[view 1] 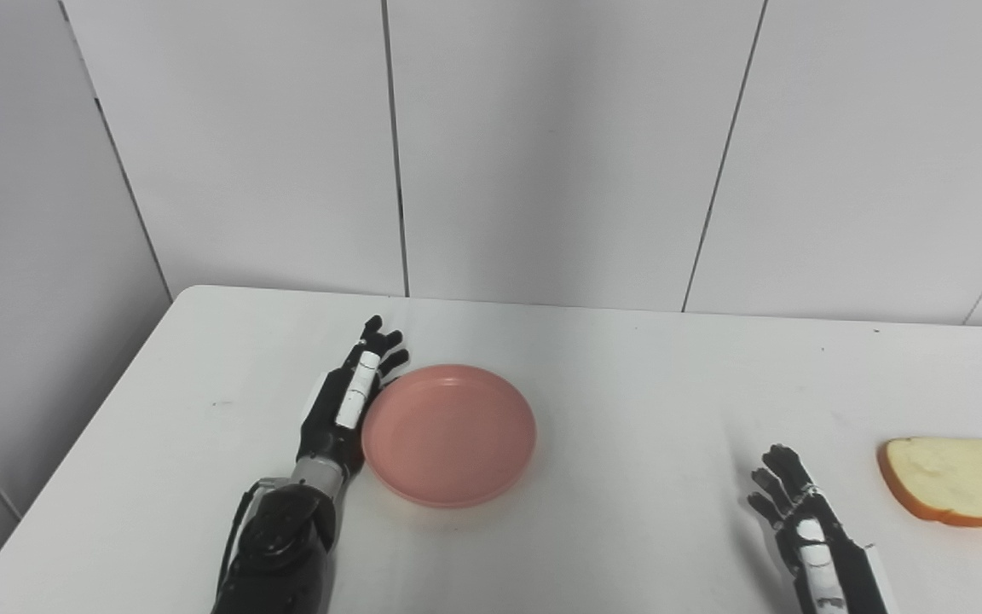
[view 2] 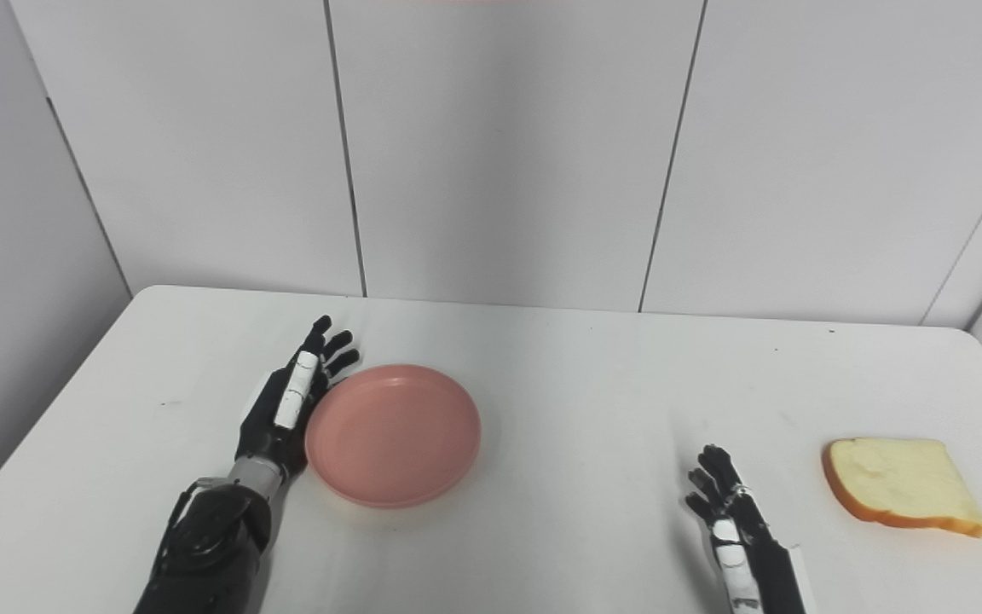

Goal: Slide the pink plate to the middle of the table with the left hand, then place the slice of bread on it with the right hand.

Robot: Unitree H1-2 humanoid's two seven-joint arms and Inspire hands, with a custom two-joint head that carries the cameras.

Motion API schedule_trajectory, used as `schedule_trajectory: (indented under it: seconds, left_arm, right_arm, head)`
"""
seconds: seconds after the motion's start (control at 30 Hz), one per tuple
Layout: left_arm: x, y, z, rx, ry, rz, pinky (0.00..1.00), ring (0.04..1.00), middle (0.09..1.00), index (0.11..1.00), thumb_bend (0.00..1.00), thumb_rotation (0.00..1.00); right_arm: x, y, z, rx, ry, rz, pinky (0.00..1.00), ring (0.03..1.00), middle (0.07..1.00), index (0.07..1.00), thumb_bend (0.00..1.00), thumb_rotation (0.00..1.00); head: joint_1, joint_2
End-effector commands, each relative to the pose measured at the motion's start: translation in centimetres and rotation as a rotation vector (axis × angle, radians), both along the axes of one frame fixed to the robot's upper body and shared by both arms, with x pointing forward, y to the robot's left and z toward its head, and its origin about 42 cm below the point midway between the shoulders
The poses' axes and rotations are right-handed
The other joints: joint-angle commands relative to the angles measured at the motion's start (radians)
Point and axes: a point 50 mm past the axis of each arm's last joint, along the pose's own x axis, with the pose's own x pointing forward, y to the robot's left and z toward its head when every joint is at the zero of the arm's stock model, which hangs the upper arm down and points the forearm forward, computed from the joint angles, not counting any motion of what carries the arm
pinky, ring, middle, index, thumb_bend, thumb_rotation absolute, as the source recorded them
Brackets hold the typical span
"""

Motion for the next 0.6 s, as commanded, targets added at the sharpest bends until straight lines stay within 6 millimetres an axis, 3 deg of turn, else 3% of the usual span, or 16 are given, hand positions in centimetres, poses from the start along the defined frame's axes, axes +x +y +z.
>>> schedule_trajectory:
  seconds: [0.0, 0.27, 0.47, 0.57]
  left_arm:
    - [0.0, -1.5, 0.9, -0.002, -0.014, -0.021, 0.82, 0.915, 0.931, 0.961, 0.98, 0.82]
    - [-1.2, -5.0, 0.7, -0.065, 0.029, -0.011, 0.88, 0.914, 0.933, 0.981, 0.90, 0.83]
    - [-1.8, -7.1, 0.1, -0.117, 0.063, -0.029, 0.99, 0.965, 0.956, 0.999, 0.90, 0.83]
    - [-2.1, -7.7, 0.1, -0.099, 0.055, -0.029, 0.97, 0.962, 0.956, 1.000, 0.89, 0.84]
  right_arm:
    - [-3.0, 1.8, -3.8, 0.072, 0.177, -0.008, 0.91, 0.920, 0.928, 0.901, 0.83, 0.88]
    - [-2.9, 2.5, -3.6, 0.068, 0.176, -0.008, 0.91, 0.921, 0.925, 0.902, 0.82, 0.88]
    - [-2.9, 3.4, -3.3, 0.087, 0.178, -0.013, 0.90, 0.912, 0.922, 0.893, 0.83, 0.86]
    - [-2.8, 3.9, -3.2, 0.081, 0.178, -0.010, 0.90, 0.913, 0.923, 0.893, 0.83, 0.87]
  head:
    - [-0.005, 0.002]
    - [-0.032, 0.003]
    - [-0.076, 0.002]
    - [-0.122, -0.001]
